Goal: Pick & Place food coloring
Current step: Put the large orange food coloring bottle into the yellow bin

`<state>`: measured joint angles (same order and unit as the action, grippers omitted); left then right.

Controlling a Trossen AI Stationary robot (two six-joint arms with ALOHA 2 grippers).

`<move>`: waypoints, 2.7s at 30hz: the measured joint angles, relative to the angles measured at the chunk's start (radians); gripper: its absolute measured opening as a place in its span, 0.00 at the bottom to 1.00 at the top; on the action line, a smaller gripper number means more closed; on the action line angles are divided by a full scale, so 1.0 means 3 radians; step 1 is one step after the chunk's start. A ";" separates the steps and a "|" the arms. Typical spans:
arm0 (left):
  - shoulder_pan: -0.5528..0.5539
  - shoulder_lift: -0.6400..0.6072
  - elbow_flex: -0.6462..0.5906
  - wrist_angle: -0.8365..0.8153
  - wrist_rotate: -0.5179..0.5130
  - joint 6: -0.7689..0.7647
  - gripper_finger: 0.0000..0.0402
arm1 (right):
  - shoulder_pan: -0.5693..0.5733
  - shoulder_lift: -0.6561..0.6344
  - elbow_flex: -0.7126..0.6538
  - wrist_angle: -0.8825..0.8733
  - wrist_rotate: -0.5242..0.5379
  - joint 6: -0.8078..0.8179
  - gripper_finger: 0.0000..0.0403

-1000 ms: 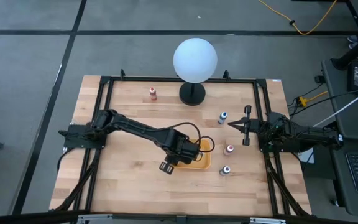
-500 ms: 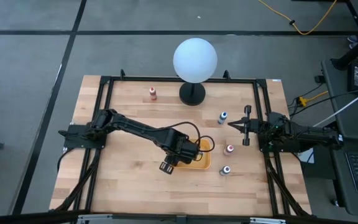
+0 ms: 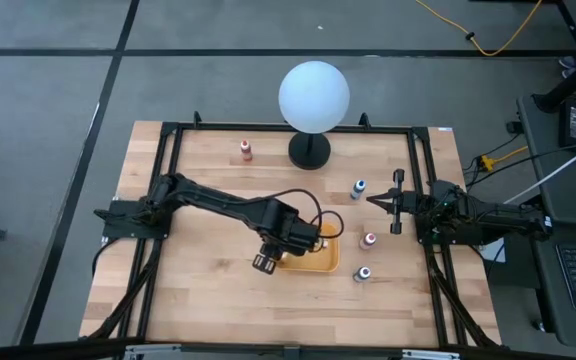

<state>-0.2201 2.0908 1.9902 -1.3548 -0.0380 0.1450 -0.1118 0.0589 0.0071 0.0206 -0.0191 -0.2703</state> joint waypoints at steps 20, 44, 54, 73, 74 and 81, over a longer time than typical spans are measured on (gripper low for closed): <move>0.0408 -0.0832 0.0575 -0.0721 -0.1369 -0.0347 0.33 | 0.0001 -0.0001 0.0000 -0.0001 0.0000 0.0000 0.04; 0.3080 -0.1418 -0.0608 0.0021 -0.0380 0.0353 0.41 | 0.0001 -0.0001 0.0000 -0.0001 -0.0001 0.0000 0.04; 0.3490 -0.1416 -0.1586 0.1130 0.0275 0.0836 0.61 | -0.0001 0.0000 0.0001 0.0000 0.0000 0.0000 0.04; 0.3619 -0.1408 -0.2417 0.2034 0.0916 0.1197 0.69 | -0.0001 -0.0001 0.0001 -0.0001 -0.0001 0.0000 0.04; 0.3619 -0.1407 -0.2420 0.2036 0.0917 0.1197 0.69 | 0.0001 -0.0001 0.0000 -0.0001 0.0001 0.0000 0.04; 0.3613 -0.1314 -0.2420 0.2088 0.0978 0.1193 0.69 | 0.0001 0.0000 0.0001 0.0000 0.0000 0.0000 0.04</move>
<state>0.8639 1.6967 1.2640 -0.7284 0.2555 0.5030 -0.1116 0.0589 0.0074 0.0207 -0.0189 -0.2703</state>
